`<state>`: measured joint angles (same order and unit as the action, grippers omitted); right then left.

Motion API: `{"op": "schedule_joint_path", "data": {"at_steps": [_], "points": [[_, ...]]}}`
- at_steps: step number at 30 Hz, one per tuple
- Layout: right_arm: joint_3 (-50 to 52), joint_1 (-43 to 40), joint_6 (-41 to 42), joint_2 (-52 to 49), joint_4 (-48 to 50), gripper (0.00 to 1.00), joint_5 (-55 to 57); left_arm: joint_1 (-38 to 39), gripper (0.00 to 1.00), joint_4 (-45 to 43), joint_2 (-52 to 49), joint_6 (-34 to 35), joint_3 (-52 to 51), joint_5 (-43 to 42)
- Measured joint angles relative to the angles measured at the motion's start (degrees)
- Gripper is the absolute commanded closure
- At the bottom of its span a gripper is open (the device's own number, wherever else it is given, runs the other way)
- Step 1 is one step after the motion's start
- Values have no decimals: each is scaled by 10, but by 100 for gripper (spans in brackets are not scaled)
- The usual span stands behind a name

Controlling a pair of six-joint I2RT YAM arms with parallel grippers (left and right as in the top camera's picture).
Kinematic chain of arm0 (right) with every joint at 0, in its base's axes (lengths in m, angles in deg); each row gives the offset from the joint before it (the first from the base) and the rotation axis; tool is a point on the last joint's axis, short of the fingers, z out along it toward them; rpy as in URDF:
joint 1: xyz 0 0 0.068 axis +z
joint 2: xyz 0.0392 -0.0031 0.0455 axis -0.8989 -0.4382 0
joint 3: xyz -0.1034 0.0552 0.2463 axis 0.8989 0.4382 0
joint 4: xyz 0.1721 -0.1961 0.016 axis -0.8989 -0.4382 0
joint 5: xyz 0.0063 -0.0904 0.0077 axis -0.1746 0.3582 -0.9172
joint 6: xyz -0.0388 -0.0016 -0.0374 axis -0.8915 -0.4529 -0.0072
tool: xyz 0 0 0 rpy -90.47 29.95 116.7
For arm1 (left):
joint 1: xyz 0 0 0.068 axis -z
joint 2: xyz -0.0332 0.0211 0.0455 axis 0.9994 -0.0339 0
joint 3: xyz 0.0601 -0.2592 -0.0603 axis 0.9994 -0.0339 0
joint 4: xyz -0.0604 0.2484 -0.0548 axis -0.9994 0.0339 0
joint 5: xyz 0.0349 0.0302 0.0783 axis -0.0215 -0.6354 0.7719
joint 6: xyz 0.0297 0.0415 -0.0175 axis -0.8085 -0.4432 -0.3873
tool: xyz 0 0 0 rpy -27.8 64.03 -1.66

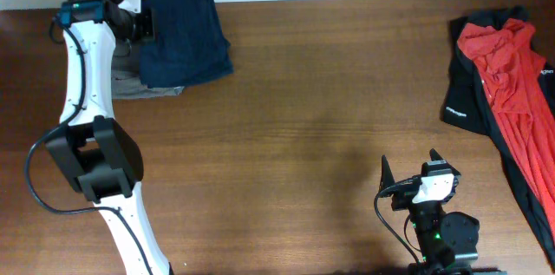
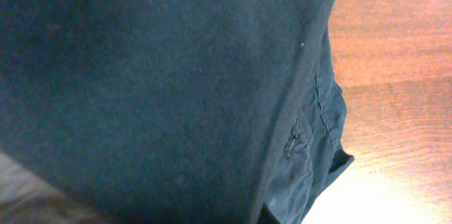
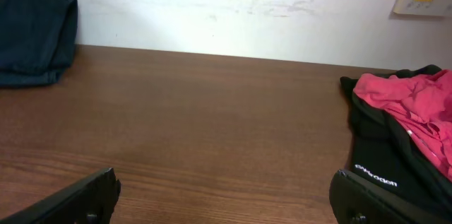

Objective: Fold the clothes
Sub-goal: 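Lift the folded navy trousers with the left gripper onto the grey trousers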

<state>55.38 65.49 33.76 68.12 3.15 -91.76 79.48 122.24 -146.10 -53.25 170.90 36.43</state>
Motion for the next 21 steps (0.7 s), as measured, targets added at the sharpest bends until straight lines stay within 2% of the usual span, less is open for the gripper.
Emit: {"op": "schedule_joint_path", "data": {"at_steps": [10,21], "points": [[0,0,0,0,0,1,0,-4,100,29,0,-23,61,7],[0,0,0,0,0,1,0,-26,100,26,0,-32,64,12]]}}
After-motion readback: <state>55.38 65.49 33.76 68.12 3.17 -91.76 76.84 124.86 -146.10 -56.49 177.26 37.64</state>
